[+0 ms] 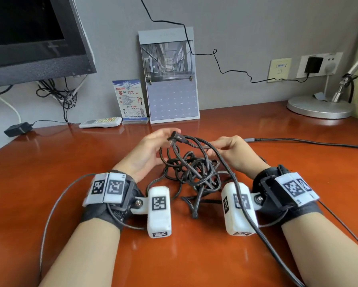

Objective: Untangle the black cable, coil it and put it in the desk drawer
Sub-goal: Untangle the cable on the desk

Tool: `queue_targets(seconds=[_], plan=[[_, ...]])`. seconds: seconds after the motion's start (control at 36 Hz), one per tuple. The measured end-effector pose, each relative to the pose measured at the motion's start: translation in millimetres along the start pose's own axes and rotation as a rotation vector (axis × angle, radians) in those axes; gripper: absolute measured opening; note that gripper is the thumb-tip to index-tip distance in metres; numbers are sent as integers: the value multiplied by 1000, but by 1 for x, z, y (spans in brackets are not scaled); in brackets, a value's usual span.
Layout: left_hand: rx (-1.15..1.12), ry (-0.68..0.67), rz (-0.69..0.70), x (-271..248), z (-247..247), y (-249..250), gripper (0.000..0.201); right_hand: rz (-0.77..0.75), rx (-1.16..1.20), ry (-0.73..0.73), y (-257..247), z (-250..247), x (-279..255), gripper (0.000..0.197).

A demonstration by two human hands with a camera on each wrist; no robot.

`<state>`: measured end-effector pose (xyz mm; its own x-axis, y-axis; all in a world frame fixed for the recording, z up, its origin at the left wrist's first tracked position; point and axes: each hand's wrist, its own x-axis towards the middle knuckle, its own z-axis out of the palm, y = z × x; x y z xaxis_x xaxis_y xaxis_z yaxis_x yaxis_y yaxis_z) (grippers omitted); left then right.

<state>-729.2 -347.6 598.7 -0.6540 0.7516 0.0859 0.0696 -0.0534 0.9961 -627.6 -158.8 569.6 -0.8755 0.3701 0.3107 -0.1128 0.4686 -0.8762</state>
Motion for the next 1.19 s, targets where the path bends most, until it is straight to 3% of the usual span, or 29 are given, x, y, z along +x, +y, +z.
queue_targets(seconds=[0.17,0.31,0.42,0.53,0.67,0.81,0.92,1.0,1.06,1.14,1.19], plan=[[313,-253,-29,-17,5,23,50,44,72,9,-1,1,-1,14],[391,-196,-19,-13,13,23,40,48,71,53,-3,2,0,22],[361,-183,-61,-16,14,24,53,23,130,58,-7,0,-2,12],[238,-176,-59,-17,10,24,58,-11,63,30,-6,-11,-4,20],[222,-195,-51,-17,4,23,61,68,74,201,7,-29,-1,27],[235,-148,-41,-15,0,21,60,250,-173,407,30,-40,4,17],[276,-122,-40,-14,-1,20,57,363,-302,558,33,-50,5,23],[308,-89,-49,-12,1,20,48,410,-336,492,26,-52,5,33],[323,-36,-59,-10,0,19,43,370,-318,400,15,-49,4,28],[333,45,-68,-9,2,17,29,291,-215,151,-7,-42,-5,12],[314,126,-68,-8,3,17,26,306,-171,-80,-20,-37,-13,14]])
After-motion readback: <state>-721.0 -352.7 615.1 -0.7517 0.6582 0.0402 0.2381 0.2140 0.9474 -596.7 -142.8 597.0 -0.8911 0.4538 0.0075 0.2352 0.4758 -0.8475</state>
